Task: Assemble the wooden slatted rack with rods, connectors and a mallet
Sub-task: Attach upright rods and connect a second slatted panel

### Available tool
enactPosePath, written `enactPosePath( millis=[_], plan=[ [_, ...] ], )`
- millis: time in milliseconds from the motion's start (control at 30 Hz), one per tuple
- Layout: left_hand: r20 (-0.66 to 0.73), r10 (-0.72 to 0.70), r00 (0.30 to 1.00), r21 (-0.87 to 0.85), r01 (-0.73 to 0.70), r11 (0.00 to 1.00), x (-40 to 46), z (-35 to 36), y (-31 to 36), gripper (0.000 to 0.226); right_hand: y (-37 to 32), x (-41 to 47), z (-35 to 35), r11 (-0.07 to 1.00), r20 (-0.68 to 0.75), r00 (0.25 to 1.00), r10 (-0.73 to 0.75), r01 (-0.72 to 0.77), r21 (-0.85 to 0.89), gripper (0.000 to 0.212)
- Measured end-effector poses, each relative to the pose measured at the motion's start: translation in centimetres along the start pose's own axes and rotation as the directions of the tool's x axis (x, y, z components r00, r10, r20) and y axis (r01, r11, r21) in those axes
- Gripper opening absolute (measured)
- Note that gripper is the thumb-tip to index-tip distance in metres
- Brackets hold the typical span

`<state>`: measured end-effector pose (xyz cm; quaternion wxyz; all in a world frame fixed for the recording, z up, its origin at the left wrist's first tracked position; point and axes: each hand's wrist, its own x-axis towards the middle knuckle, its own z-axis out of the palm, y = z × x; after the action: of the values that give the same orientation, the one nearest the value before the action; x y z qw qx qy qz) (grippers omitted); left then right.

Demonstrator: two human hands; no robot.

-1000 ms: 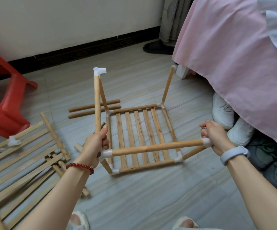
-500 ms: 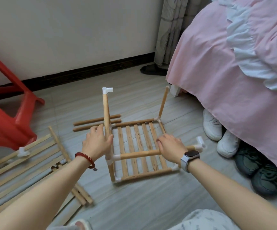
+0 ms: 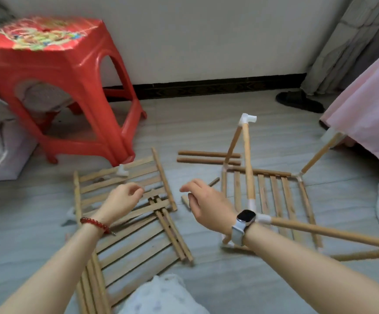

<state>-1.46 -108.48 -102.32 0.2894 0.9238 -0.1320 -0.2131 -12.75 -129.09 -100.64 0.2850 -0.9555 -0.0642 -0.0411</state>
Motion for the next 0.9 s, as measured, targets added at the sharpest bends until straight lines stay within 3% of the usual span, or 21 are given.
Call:
enactPosePath(
  millis=[100,300,467,533,633,700,800,900],
  plan=[
    [0.044,-0.121,0.992,-0.090,0.125,0.988,-0.1,1.6,-6.0,0.020,0.5,2.3,5.6,0.985,0.151,0.976,0.156,-0.165,0.049,0.031],
    [-0.019,-0.203,0.979,-0.103,0.200,0.974,3.0,3.3,-14.3,0.026,4.1,7.2,14.4,0.928,0.283,0.890,0.357,-0.373,0.002,0.029],
    [-0.197,-0.130,0.972,0.112,0.154,0.982,12.8,2.5,-16.9,0.053,6.3,13.3,19.1,0.896,0.313,0.851,0.422,-0.444,0.000,0.030],
    [-0.183,-0.127,0.975,0.218,0.167,0.962,16.9,2.4,-17.7,0.061,6.9,15.1,20.2,0.887,0.329,0.839,0.433,-0.462,0.011,0.031],
    [-0.176,-0.232,0.957,0.234,0.269,0.934,21.4,3.0,-18.9,0.052,7.7,16.9,21.0,0.877,0.337,0.828,0.447,-0.480,0.014,0.031],
    [-0.239,-0.220,0.946,0.271,0.282,0.920,23.0,3.9,-19.6,0.037,8.5,17.7,21.1,0.883,0.325,0.836,0.442,-0.470,0.009,0.030],
    [-0.375,-0.157,0.914,0.103,0.209,0.972,23.4,4.7,-20.5,0.020,9.1,17.9,21.0,0.878,0.313,0.836,0.450,-0.479,0.018,0.029],
    [-0.530,-0.123,0.839,-0.130,0.064,0.990,22.2,3.9,-19.5,0.012,8.9,17.4,21.0,0.874,0.292,0.851,0.436,-0.478,0.087,0.029]
  ],
)
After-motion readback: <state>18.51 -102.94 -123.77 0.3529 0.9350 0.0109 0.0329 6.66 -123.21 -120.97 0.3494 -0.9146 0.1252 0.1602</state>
